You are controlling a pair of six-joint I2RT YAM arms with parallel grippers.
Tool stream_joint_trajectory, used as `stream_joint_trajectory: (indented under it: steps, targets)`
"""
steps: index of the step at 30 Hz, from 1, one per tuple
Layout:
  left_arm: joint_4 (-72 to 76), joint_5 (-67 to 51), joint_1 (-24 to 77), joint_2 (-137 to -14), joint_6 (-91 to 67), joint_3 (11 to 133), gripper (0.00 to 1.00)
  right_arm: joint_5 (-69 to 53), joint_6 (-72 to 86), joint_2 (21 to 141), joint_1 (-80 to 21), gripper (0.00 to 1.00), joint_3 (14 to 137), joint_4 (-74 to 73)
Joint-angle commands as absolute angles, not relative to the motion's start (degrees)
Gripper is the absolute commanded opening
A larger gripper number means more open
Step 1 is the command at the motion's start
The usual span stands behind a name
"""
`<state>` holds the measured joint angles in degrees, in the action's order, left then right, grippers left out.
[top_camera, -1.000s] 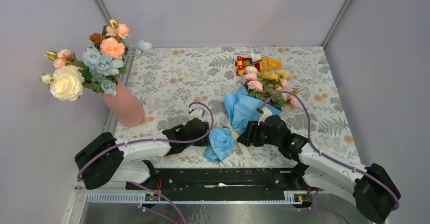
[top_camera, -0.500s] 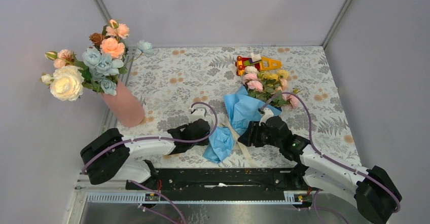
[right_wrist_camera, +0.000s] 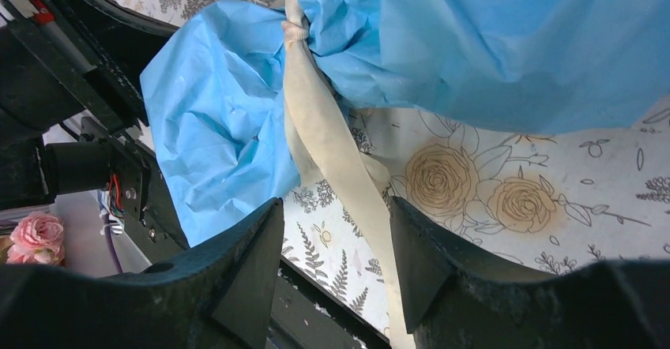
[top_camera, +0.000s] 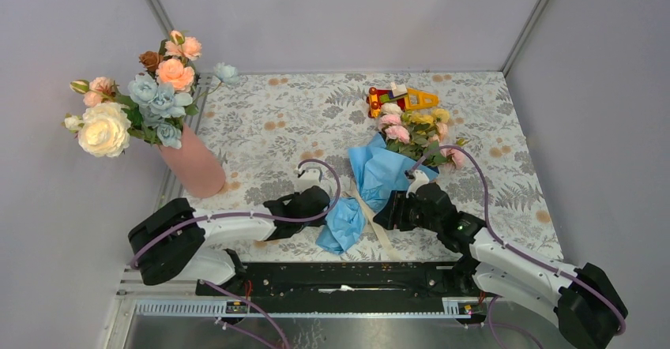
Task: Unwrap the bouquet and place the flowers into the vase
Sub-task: Untie the ribbon from the wrapping paper.
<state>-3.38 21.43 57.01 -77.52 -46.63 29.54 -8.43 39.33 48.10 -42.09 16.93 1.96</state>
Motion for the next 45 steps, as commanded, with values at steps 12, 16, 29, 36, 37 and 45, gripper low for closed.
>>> stream_joint_trajectory:
  steps: [12,16,29,36,37,45]
  targets:
    - [-9.5,25.5,57.0,-64.4,-40.8,36.6,0.0,-8.4,36.8,43.0,-42.6,0.64,22.6,-8.1]
    - [-11.3,25.8,56.6,-63.2,-39.4,38.4,0.0,-9.9,36.3,44.5,-42.6,0.65,23.2,-9.8]
    - [-11.0,19.1,54.5,-59.4,-37.4,40.6,0.0,-9.8,35.4,46.5,-42.6,0.72,26.1,-24.3]
    - [-10.4,15.3,53.7,-58.7,-37.1,41.2,0.0,-7.1,35.4,45.4,-44.6,0.66,27.9,-30.7]
    - [-10.5,14.7,53.4,-58.6,-36.8,41.4,0.0,-5.8,35.6,45.3,-45.3,0.66,28.1,-31.4]
    - [-10.3,12.3,51.9,-58.0,-36.9,41.2,0.0,3.5,39.5,48.4,-54.0,0.62,29.3,-28.2]
